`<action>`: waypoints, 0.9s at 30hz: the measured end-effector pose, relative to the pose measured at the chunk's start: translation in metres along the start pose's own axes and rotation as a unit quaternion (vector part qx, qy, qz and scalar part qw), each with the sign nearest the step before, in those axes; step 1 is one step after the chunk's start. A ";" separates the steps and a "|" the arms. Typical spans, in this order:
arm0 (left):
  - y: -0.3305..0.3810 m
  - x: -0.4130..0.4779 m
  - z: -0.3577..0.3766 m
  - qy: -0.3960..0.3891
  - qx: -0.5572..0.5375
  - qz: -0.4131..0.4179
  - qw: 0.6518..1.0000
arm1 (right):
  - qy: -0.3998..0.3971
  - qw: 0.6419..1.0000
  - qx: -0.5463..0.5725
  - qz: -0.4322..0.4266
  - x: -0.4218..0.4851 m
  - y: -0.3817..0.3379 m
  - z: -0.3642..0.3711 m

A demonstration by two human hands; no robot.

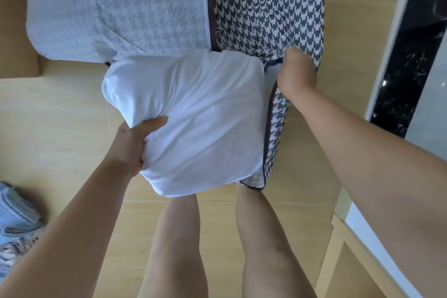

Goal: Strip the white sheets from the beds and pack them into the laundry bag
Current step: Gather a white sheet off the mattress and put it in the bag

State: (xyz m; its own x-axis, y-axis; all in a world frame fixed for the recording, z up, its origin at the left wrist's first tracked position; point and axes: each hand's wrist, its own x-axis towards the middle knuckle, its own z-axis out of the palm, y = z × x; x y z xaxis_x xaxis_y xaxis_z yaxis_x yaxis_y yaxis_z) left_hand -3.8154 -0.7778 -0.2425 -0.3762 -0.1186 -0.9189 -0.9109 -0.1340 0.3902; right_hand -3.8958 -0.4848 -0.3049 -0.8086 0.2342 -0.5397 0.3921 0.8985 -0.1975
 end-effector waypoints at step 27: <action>0.057 -0.058 0.092 0.005 0.061 0.086 0.994 | -0.041 0.943 -0.314 -0.104 0.007 -0.001 -0.103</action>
State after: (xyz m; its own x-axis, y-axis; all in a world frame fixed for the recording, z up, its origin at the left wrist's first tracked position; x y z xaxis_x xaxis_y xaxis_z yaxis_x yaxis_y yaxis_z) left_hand -3.8614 -0.6877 -0.1727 -0.5271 -0.1388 -0.8384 -0.8473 0.0099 0.5311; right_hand -3.9471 -0.4456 -0.2248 -0.7926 0.0231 -0.6094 -0.1288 0.9704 0.2043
